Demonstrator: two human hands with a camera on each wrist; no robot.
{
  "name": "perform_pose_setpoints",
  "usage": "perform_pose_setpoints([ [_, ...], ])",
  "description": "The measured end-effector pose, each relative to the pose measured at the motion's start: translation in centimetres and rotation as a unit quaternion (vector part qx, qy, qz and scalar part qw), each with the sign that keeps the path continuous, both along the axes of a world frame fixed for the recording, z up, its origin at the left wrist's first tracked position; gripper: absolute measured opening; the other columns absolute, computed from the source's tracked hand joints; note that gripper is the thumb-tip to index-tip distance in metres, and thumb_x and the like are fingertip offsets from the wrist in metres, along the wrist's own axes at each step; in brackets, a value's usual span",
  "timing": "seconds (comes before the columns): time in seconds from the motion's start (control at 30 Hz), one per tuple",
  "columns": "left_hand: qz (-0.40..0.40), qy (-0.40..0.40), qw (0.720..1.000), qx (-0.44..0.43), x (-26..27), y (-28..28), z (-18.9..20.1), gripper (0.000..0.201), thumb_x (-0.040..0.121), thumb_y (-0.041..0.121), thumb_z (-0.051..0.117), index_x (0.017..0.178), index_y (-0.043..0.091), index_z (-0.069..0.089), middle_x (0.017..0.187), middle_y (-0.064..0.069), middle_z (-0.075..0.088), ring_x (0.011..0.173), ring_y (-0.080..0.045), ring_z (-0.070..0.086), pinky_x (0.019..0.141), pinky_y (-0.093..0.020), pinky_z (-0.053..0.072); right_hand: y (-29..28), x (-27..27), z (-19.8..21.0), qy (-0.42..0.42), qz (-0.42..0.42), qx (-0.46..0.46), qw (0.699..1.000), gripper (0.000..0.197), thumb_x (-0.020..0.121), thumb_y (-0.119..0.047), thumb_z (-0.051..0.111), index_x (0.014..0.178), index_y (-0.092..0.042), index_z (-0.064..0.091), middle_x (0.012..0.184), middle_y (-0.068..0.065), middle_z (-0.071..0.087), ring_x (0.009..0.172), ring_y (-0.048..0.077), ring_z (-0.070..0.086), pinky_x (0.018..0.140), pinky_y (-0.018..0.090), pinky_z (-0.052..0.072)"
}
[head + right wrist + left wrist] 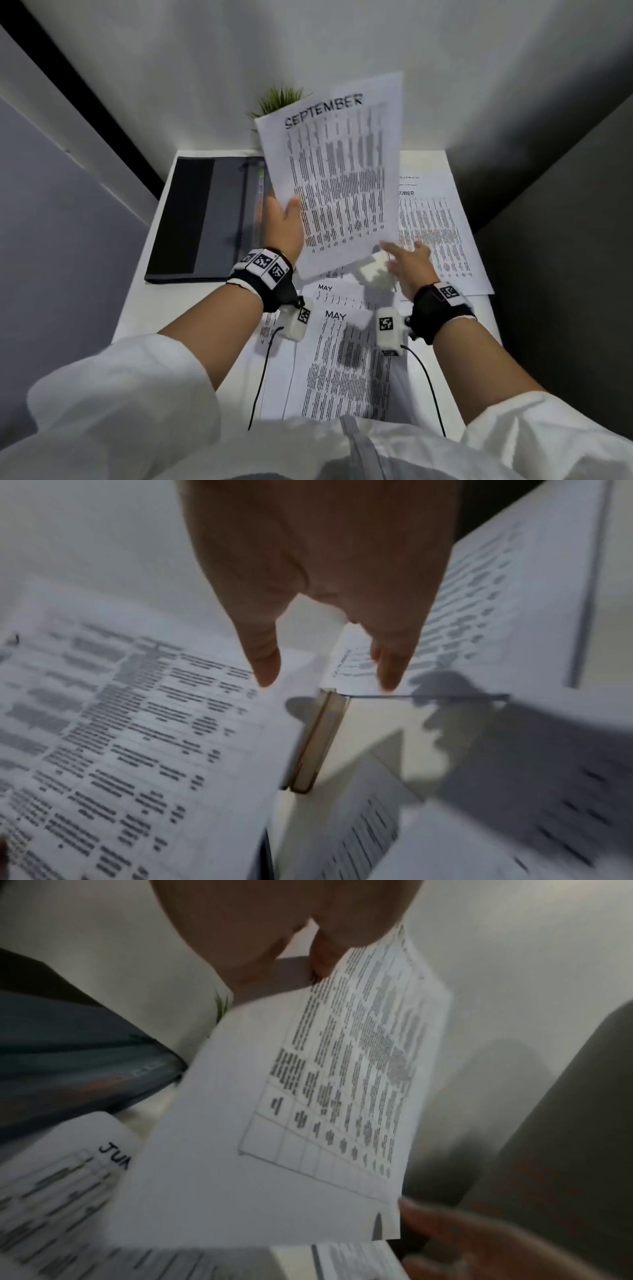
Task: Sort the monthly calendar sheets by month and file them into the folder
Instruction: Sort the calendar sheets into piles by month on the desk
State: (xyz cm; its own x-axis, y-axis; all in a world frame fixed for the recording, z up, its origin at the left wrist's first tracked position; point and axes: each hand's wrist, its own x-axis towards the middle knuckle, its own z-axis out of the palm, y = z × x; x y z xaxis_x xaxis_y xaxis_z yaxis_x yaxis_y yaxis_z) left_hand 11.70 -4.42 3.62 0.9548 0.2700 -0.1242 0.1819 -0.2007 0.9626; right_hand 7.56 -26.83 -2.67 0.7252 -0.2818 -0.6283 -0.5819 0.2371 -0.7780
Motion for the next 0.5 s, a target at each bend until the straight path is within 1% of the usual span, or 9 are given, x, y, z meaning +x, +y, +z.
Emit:
perform_pose_setpoints([
  [0.07, 0.02, -0.01, 1.0, -0.009, 0.1, 0.1, 0.1, 0.014, 0.099, 0.035, 0.049, 0.106, 0.022, 0.047, 0.102, 0.009, 0.06, 0.094, -0.01, 0.058, 0.077, -0.028, 0.044, 0.7, -1.5, -0.5, 0.003, 0.013, 0.133, 0.991, 0.083, 0.079, -0.014, 0.076, 0.145, -0.012, 0.025, 0.119, 0.022, 0.059, 0.105, 0.032, 0.065, 0.097, 0.047, 0.05],
  [0.13, 0.02, 0.004, 1.0, -0.006, -0.2, 0.0, -0.1, 0.015, 0.098, 0.035, 0.049, 0.104, 0.021, 0.048, 0.096, 0.009, 0.058, 0.094, -0.014, 0.059, 0.076, -0.028, 0.046, 1.6, -2.7, -0.8, -0.018, 0.01, 0.196, 0.98, 0.039, 0.087, -0.008, 0.067, 0.12, 0.005, 0.051, 0.11, 0.024, 0.065, 0.095, 0.03, 0.07, 0.087, 0.04, 0.056],
  [0.2, -0.007, 0.033, 0.999, 0.0, -0.6, -0.1, -0.6, 0.026, 0.098, 0.037, 0.05, 0.114, 0.016, 0.048, 0.11, 0.003, 0.061, 0.109, -0.023, 0.058, 0.086, -0.035, 0.048, 1.7, -3.4, -1.3, -0.039, -0.003, 0.189, 0.981, 0.005, 0.09, -0.003, 0.061, 0.09, 0.002, 0.059, 0.089, 0.019, 0.066, 0.079, 0.026, 0.071, 0.08, 0.034, 0.059],
  [0.27, -0.074, 0.056, 0.995, 0.024, -1.3, -0.2, -1.4, 0.037, 0.096, 0.037, 0.053, 0.125, 0.014, 0.045, 0.12, 0.0, 0.061, 0.116, -0.025, 0.057, 0.096, -0.041, 0.048, 0.7, -3.8, -1.7, -0.057, -0.041, 0.17, 0.983, 0.013, 0.091, 0.001, 0.058, 0.079, -0.004, 0.056, 0.074, 0.012, 0.061, 0.066, 0.021, 0.066, 0.071, 0.029, 0.06],
  [0.33, -0.159, 0.053, 0.985, 0.048, -2.9, -0.3, -2.6, 0.032, 0.094, 0.033, 0.059, 0.121, 0.02, 0.046, 0.106, 0.009, 0.062, 0.102, -0.016, 0.061, 0.082, -0.031, 0.052, -1.0, -4.4, -2.0, -0.071, -0.092, 0.159, 0.98, 0.018, 0.092, 0.005, 0.055, 0.077, -0.005, 0.052, 0.068, 0.01, 0.055, 0.058, 0.017, 0.061, 0.06, 0.024, 0.057],
  [0.37, -0.202, 0.05, 0.975, 0.078, -4.0, -0.3, -3.2, 0.033, 0.093, 0.031, 0.061, 0.121, 0.022, 0.046, 0.104, 0.01, 0.061, 0.096, -0.012, 0.06, 0.075, -0.025, 0.05, -2.0, -4.8, -2.1, -0.076, -0.119, 0.151, 0.978, 0.02, 0.092, 0.006, 0.053, 0.076, -0.005, 0.051, 0.065, 0.009, 0.053, 0.055, 0.016, 0.059, 0.056, 0.022, 0.055],
  [0.4, -0.246, 0.046, 0.961, 0.115, -5.0, -0.2, -4.1, 0.036, 0.091, 0.029, 0.063, 0.123, 0.024, 0.047, 0.106, 0.009, 0.06, 0.095, -0.01, 0.058, 0.075, -0.024, 0.048, -3.1, -5.3, -2.2, -0.079, -0.146, 0.145, 0.975, 0.02, 0.092, 0.007, 0.053, 0.075, -0.004, 0.05, 0.063, 0.01, 0.051, 0.054, 0.016, 0.058, 0.053, 0.022, 0.053],
  [0.43, -0.294, 0.04, 0.94, 0.167, -6.1, -0.2, -4.8, 0.039, 0.09, 0.029, 0.065, 0.124, 0.024, 0.048, 0.112, 0.007, 0.058, 0.099, -0.011, 0.056, 0.081, -0.026, 0.049, -4.2, -5.9, -2.3, -0.075, -0.171, 0.129, 0.974, 0.02, 0.091, 0.008, 0.053, 0.074, -0.003, 0.05, 0.062, 0.01, 0.051, 0.054, 0.017, 0.056, 0.051, 0.022, 0.052],
  [0.5, -0.394, 0.021, 0.866, 0.307, -8.0, 0.1, -6.5, 0.046, 0.088, 0.032, 0.066, 0.13, 0.025, 0.048, 0.126, 0.002, 0.051, 0.114, -0.015, 0.05, 0.098, -0.034, 0.044, -6.4, -7.1, -3.0, -0.056, -0.216, 0.082, 0.971, 0.021, 0.091, 0.007, 0.053, 0.073, -0.002, 0.051, 0.064, 0.012, 0.051, 0.055, 0.018, 0.056, 0.05, 0.021, 0.052],
])
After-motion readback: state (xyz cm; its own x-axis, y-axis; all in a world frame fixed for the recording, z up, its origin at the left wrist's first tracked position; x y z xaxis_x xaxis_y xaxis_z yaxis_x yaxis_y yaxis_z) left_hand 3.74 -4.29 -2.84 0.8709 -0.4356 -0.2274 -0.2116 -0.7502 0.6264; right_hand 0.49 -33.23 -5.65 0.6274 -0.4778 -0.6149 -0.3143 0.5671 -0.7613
